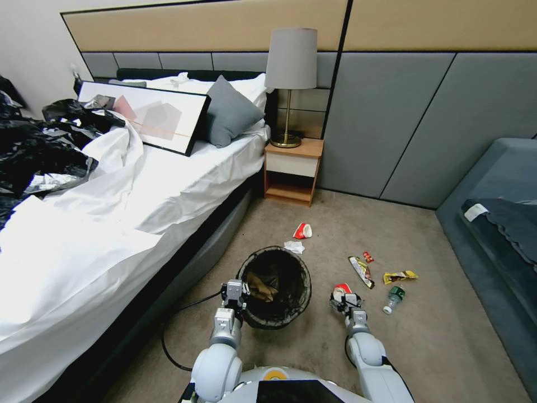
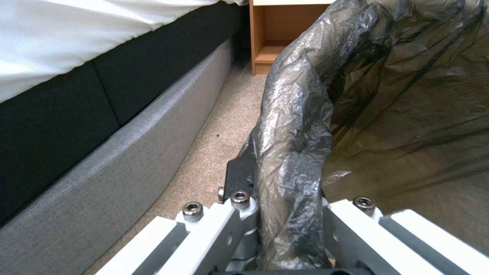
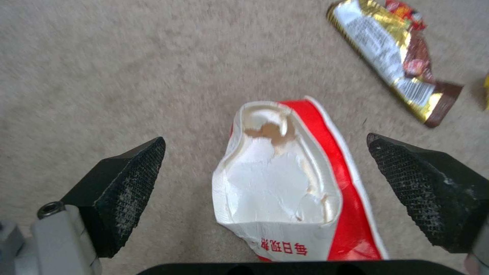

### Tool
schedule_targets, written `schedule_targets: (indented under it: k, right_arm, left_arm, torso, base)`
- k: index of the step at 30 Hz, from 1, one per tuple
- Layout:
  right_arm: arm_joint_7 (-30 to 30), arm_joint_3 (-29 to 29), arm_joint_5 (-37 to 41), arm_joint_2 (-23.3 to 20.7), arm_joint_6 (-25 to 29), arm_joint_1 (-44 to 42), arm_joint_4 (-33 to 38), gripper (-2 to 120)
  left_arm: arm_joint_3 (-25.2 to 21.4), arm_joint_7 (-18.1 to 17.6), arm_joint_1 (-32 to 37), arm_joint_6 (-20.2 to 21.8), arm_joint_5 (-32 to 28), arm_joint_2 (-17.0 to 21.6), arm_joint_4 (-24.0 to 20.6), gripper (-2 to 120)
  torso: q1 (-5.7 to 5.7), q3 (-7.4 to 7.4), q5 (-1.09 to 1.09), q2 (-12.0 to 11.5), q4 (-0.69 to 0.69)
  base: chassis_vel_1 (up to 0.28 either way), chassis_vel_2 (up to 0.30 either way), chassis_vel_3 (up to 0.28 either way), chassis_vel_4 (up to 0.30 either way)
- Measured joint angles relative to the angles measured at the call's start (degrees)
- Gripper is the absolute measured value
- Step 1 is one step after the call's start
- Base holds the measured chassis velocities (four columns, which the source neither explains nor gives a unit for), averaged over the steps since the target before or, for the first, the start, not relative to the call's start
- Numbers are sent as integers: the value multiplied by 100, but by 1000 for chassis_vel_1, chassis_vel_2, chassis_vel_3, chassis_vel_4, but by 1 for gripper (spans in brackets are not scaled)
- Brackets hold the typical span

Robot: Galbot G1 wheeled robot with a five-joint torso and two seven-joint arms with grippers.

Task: Pick up the trash bin, then pick up the garbage from the floor and place it into the trash bin.

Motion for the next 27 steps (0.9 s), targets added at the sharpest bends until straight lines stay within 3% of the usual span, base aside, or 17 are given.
schedule_targets:
  k: [4,11,13,16,26,27]
  right_arm:
    - [-7,0,-2,8,93,242,-434,97]
    - [-43,47,29,2,164,587,-1036,70]
    - [-47,53,30,-1,164,599,-1054,68]
    - [-49,104,55,-20,165,660,-1158,52]
    - [-42,236,133,-68,203,693,-1363,19]
    - [-41,236,133,-63,211,685,-1358,11]
  left_arm:
    - [-7,0,24,0,9,1,0,1]
    - [-5,-3,42,0,22,3,0,1]
    - [-5,-2,43,0,22,4,0,1]
    - [-6,-5,43,0,23,6,1,1]
    - [6,-14,44,0,25,14,5,1]
    - [14,-14,43,0,26,12,5,1]
  torso:
    - [0,0,0,0,0]
    - [0,0,0,0,0]
    - [0,0,0,0,0]
    - [0,0,-1,0,0]
    - [0,0,-1,0,0]
    - [0,-1,-1,0,0]
  base:
    - [0,0,0,0]
    - [0,0,0,0]
    - [0,0,0,0]
    - [0,0,0,0]
    - [0,0,0,0]
    - [0,0,0,0]
